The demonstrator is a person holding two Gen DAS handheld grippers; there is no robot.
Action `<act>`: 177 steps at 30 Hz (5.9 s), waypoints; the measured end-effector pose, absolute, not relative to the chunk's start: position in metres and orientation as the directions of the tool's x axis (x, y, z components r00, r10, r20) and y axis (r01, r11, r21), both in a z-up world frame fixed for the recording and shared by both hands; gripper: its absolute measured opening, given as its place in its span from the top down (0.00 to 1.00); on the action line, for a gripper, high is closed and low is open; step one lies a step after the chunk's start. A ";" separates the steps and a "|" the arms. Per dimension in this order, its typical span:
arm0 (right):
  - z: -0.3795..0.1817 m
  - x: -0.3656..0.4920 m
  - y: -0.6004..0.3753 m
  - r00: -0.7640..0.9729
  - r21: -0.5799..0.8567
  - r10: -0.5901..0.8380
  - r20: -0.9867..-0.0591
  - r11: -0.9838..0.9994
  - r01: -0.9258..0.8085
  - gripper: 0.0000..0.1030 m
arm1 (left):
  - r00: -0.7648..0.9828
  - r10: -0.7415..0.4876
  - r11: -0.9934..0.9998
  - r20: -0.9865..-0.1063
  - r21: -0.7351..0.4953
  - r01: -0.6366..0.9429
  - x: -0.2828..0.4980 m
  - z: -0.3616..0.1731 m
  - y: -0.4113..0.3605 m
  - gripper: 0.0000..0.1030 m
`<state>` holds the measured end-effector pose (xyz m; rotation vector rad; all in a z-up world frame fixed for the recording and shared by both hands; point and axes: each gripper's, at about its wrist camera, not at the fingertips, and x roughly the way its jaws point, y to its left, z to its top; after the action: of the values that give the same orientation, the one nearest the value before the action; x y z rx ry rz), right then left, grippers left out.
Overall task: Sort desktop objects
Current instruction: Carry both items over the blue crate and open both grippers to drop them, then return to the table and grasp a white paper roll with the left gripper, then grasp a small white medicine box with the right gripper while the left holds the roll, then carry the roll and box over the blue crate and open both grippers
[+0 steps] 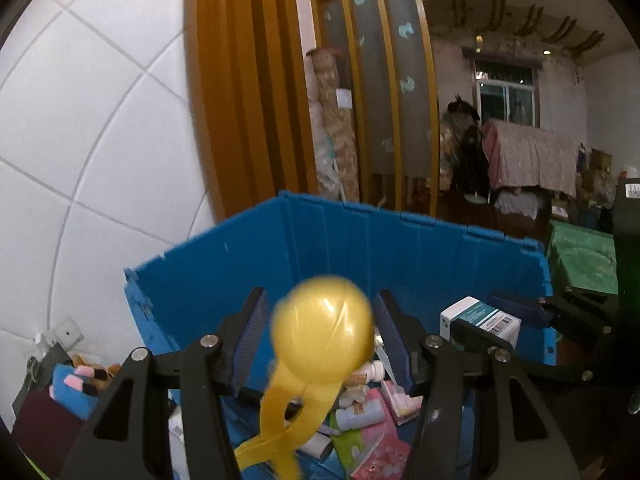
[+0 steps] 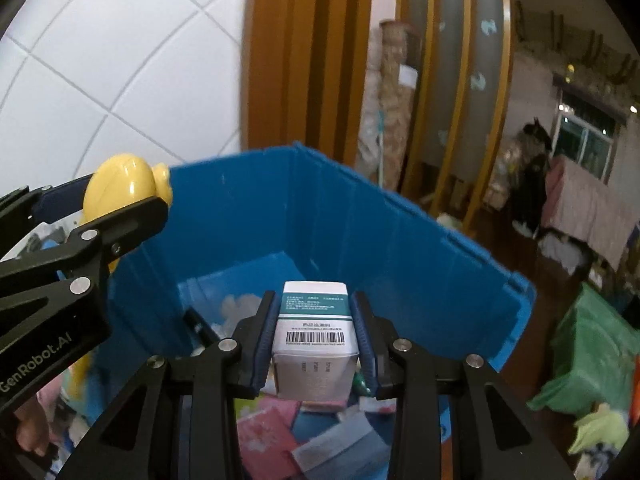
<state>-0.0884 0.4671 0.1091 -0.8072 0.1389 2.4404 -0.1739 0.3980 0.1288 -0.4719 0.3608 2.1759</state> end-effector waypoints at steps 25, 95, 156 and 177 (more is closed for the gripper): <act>0.115 -0.077 0.380 -0.757 -0.109 0.372 -0.537 -0.920 -0.375 0.00 | -0.653 0.581 -0.726 -0.486 0.052 -0.685 -0.163 0.119 0.215 0.13; -0.193 -0.210 0.151 -0.310 0.076 -0.101 -0.945 -0.993 0.093 0.46 | -0.327 0.021 -0.995 -0.945 0.011 -0.096 -0.112 -0.210 -0.097 0.56; 0.127 -0.042 0.393 -0.910 -0.079 0.115 -0.398 -0.993 -0.091 0.74 | -0.768 0.460 -0.861 -0.445 -0.014 -0.508 -0.095 0.122 0.271 0.56; 0.076 -0.095 0.616 -0.826 -0.092 0.200 -0.527 -0.980 -0.179 0.74 | -0.641 0.403 -0.850 -0.653 -0.008 -0.526 -0.130 0.095 0.475 0.56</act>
<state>-0.0948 0.6164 0.0765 -0.8215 -0.0575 2.8254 -0.1296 0.4752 0.0954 -0.9121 0.2482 2.4436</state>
